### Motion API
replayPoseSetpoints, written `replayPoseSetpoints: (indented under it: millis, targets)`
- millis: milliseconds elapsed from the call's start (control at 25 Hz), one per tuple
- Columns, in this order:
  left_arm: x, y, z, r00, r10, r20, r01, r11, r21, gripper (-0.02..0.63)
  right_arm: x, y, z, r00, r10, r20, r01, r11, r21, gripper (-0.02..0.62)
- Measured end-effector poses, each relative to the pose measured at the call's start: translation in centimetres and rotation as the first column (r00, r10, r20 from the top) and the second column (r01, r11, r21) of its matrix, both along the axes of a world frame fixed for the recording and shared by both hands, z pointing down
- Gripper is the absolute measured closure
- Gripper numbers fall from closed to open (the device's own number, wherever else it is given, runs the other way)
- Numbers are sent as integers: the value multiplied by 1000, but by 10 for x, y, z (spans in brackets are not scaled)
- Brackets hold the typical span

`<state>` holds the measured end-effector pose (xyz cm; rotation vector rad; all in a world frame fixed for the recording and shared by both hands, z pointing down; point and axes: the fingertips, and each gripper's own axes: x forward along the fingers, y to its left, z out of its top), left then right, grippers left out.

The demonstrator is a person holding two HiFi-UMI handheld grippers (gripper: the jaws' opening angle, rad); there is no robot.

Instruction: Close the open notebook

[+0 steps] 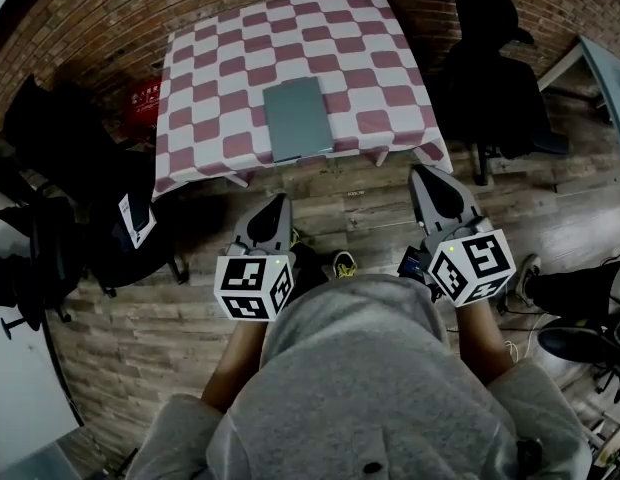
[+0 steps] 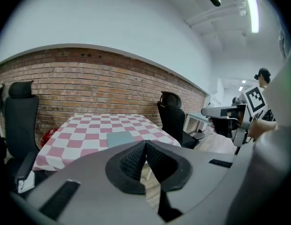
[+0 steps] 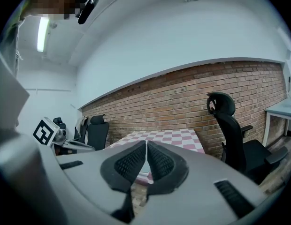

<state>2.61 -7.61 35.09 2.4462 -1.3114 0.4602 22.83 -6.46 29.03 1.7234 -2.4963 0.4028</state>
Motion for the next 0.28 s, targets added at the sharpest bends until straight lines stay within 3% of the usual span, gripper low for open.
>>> replayPoseSetpoints:
  millis: [280]
  targets:
    - [7, 0, -8, 1000, 8, -15, -7, 1000, 9, 594, -3, -1, -4, 1000, -12, 2, 12, 1000, 6, 563]
